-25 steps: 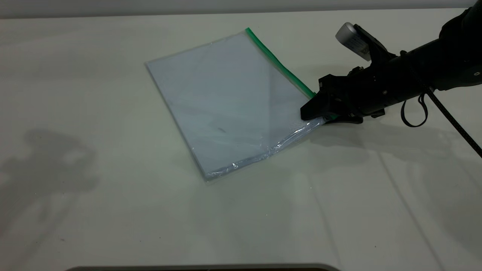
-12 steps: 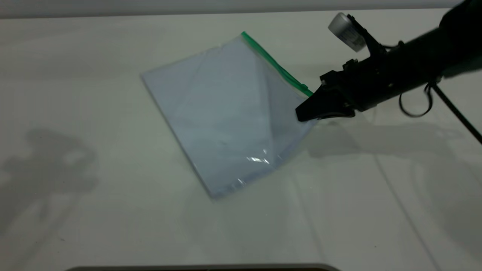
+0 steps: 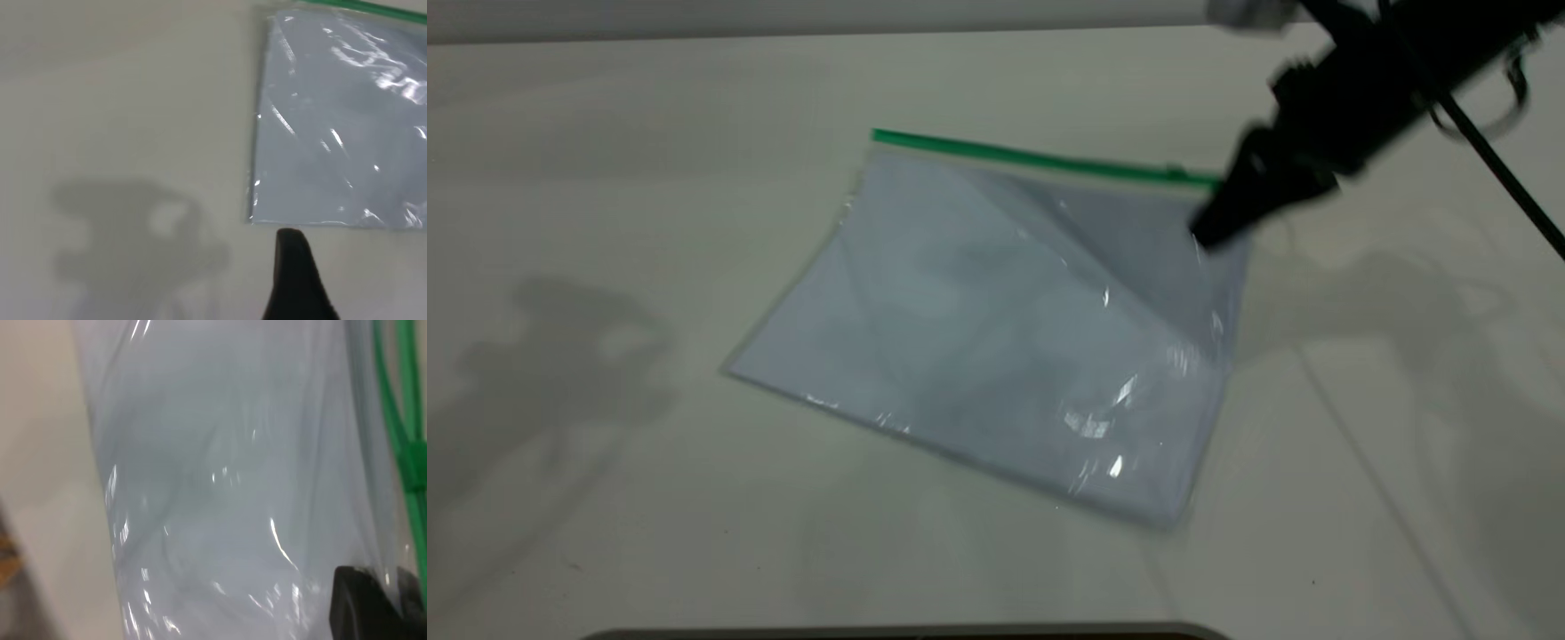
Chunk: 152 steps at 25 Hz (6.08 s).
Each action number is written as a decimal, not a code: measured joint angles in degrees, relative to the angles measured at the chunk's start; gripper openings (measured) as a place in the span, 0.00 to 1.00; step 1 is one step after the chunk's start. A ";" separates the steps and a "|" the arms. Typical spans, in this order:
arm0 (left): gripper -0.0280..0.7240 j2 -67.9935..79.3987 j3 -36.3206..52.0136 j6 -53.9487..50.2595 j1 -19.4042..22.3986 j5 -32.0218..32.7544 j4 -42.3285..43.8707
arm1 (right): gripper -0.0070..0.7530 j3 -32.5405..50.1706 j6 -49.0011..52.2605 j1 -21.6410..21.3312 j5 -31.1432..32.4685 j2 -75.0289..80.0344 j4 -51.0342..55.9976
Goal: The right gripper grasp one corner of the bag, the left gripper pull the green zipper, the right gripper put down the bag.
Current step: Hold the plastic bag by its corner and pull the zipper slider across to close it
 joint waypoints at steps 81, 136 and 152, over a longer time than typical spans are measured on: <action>0.18 50.78 -43.79 45.81 -21.15 10.44 -16.58 | 0.06 -11.38 1.13 9.38 3.55 0.05 -2.12; 0.16 54.11 -44.22 45.79 -6.39 5.74 -9.46 | 0.06 -11.38 0.54 0.83 10.42 -6.80 -0.01; 0.18 54.11 -44.22 41.47 -3.12 5.76 -5.41 | 0.06 -11.38 0.54 0.74 10.63 -6.87 -0.32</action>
